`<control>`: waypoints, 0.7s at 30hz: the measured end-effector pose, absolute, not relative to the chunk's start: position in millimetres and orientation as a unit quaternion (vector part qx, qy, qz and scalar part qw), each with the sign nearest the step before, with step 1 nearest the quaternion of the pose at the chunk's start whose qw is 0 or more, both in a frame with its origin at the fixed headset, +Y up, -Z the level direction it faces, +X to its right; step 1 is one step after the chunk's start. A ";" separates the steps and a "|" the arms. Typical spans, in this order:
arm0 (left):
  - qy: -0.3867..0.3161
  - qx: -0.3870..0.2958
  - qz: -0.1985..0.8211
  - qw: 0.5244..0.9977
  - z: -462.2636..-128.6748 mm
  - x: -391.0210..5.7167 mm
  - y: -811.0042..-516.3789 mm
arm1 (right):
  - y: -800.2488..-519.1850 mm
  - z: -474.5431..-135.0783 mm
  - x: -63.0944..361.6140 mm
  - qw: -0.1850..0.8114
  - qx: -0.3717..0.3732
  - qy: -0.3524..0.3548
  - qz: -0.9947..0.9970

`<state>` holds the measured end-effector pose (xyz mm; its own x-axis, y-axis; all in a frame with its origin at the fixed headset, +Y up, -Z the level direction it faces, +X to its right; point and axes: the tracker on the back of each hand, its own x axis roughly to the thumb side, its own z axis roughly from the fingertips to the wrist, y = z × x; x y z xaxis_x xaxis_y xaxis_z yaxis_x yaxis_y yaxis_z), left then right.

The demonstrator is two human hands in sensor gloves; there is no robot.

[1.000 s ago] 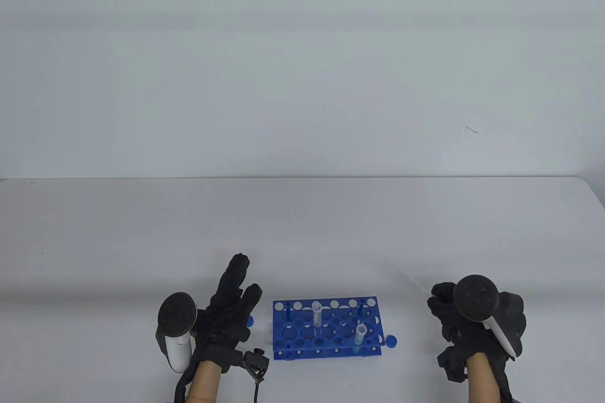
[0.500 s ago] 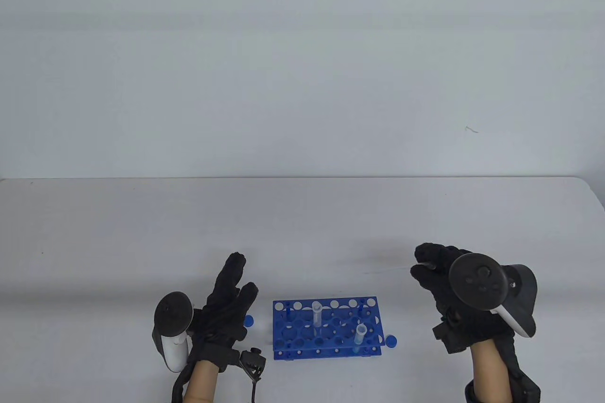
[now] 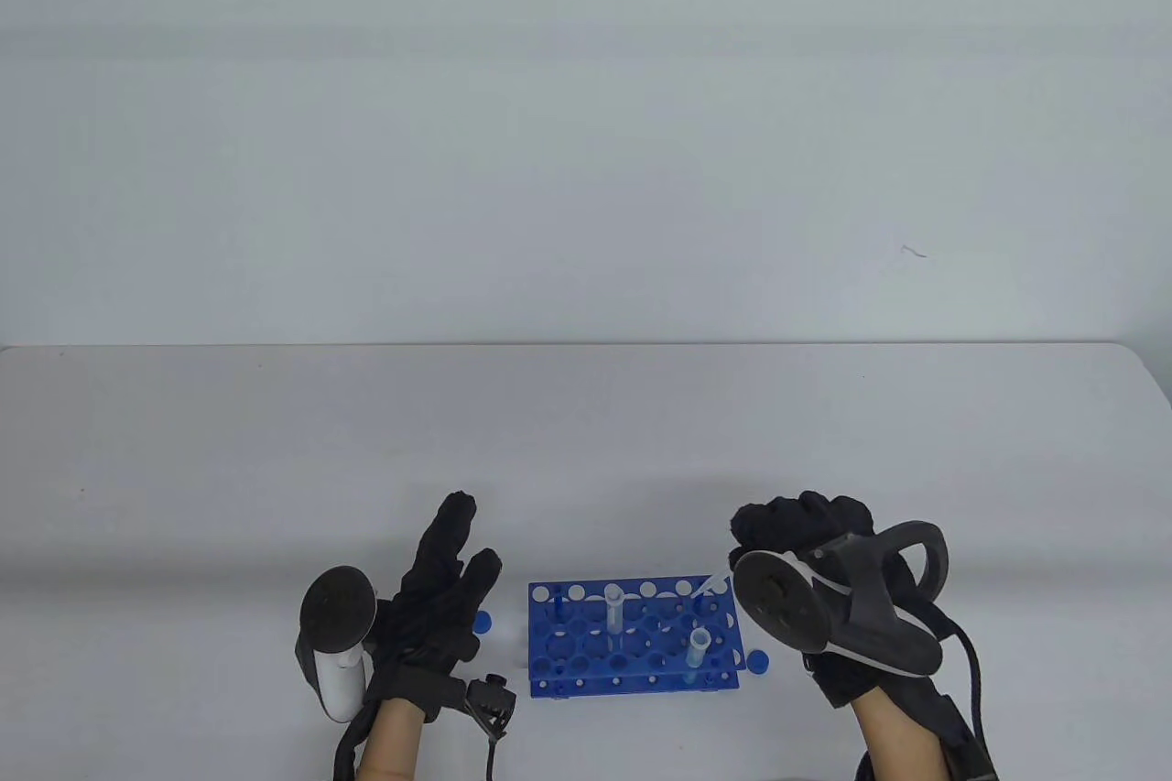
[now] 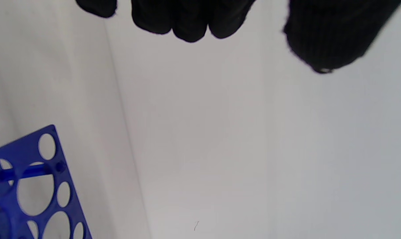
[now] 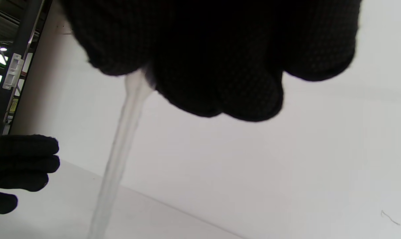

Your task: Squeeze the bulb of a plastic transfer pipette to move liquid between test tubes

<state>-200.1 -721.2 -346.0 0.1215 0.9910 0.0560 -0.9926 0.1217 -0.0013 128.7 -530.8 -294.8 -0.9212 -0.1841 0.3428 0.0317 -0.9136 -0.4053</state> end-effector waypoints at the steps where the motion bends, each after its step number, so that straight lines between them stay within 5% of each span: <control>1: -0.021 0.018 0.662 0.749 -345.9 -199.9 -721.1 | -532.3 -294.6 126.9 0.060 -0.194 0.194 -0.960; 21: -0.020 0.015 0.659 0.752 -346.0 -198.7 -721.0 | -581.0 -325.2 104.1 0.102 -0.223 0.102 -0.964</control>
<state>-198.7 -721.0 -346.0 0.1300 0.9903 0.0498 -0.9915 0.1303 -0.0036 104.1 -581.0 -325.2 -0.8799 -0.2417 0.4090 0.1509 -0.9585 -0.2419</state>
